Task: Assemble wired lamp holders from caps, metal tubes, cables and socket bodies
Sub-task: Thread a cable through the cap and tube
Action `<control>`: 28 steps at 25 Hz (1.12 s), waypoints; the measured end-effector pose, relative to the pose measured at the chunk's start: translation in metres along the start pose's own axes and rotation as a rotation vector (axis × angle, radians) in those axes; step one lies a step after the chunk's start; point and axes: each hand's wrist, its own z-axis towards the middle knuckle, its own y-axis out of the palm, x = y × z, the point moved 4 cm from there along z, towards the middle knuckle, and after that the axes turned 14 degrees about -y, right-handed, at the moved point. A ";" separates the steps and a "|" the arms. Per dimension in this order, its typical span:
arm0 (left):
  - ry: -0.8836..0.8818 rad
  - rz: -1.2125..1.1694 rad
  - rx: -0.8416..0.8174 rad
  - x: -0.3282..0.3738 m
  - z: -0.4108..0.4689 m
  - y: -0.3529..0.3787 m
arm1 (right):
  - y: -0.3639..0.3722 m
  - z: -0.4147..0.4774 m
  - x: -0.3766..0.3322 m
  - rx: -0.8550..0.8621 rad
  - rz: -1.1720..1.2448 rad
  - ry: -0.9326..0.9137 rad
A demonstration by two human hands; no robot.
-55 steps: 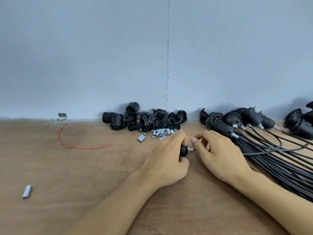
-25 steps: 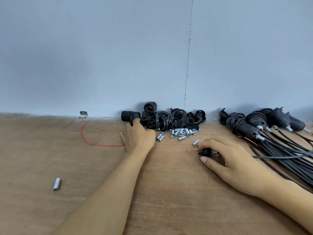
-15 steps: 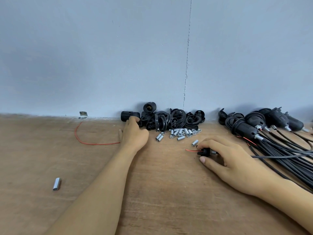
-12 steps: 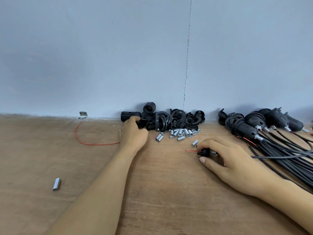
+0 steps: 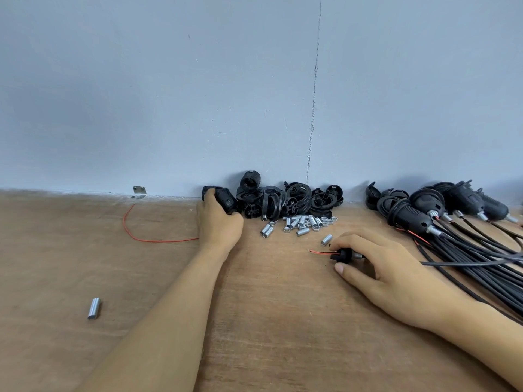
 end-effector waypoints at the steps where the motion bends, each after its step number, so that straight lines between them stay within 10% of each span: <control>1: 0.006 0.021 -0.015 -0.001 0.001 0.001 | 0.000 0.000 0.000 -0.002 0.000 -0.001; 22: 0.288 -0.160 0.309 0.019 -0.027 -0.012 | 0.000 0.001 0.004 0.016 -0.040 0.072; 28: 0.511 -0.264 -0.080 0.045 -0.096 0.025 | -0.003 0.000 0.019 0.089 -0.093 0.248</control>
